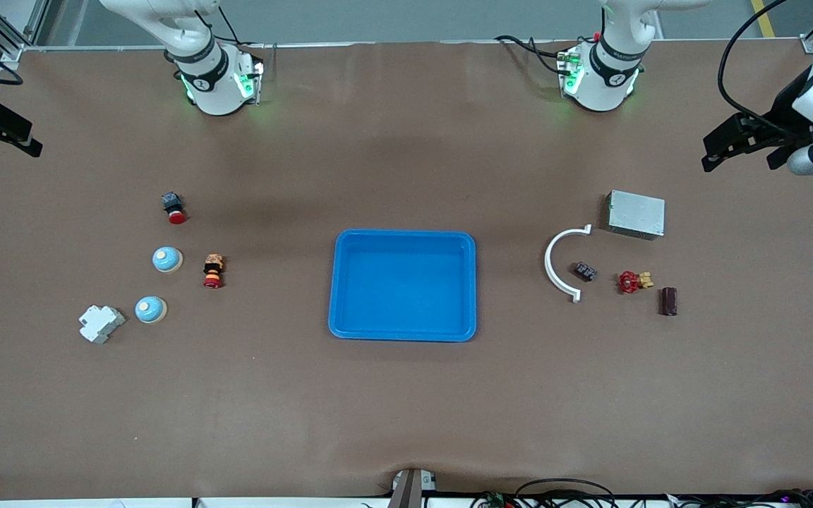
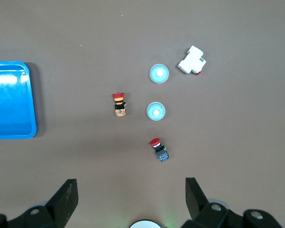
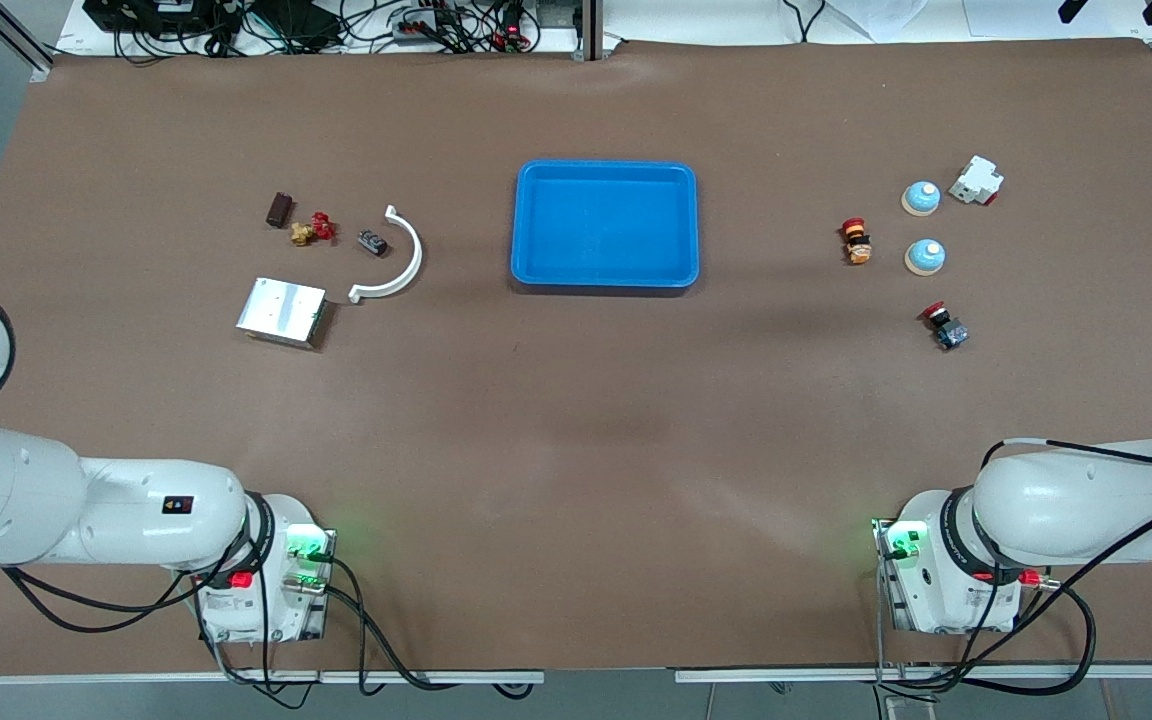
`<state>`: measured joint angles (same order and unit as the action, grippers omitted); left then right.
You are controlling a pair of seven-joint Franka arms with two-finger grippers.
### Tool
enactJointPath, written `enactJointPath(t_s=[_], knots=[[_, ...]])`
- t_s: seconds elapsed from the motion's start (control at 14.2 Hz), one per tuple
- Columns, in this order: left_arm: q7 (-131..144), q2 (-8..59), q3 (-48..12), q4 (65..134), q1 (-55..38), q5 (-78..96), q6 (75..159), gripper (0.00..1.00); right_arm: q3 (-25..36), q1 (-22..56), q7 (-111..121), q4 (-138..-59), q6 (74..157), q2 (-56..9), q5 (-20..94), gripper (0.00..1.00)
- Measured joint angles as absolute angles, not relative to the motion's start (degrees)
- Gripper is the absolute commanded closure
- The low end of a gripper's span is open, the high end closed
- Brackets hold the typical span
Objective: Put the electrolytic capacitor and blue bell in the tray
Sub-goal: 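Grasp a capacitor with the left gripper while the right gripper reaches a bell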
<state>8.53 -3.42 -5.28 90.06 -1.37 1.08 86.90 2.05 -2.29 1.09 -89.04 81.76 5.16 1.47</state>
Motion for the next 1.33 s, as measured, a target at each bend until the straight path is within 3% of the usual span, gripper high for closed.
enactJointPath(t_s=[0.42, 0.84, 1.12, 1.33], knots=[[8.57, -3.0, -5.2, 90.08, -1.35, 0.21, 86.77, 0.0, 2.1, -2.29, 1.09, -89.06, 82.31, 5.16, 1.45, 0.0], [9.12, 2.51, -5.15, 91.57, -1.3, -1.93, 87.11, 0.0, 2.24, -2.41, 1.09, -89.09, 82.59, 5.16, 1.33, 0.0], [11.12, 2.89, -5.15, 101.92, -1.09, -2.03, 97.69, 0.0, 2.97, -4.4, 3.38, -90.09, 83.79, 5.05, 1.29, 0.0], [15.18, 2.09, -5.16, 109.92, 0.01, -2.03, 103.71, 0.0, 2.94, -4.67, 3.79, -97.39, 89.67, 4.49, 1.31, 0.0]])
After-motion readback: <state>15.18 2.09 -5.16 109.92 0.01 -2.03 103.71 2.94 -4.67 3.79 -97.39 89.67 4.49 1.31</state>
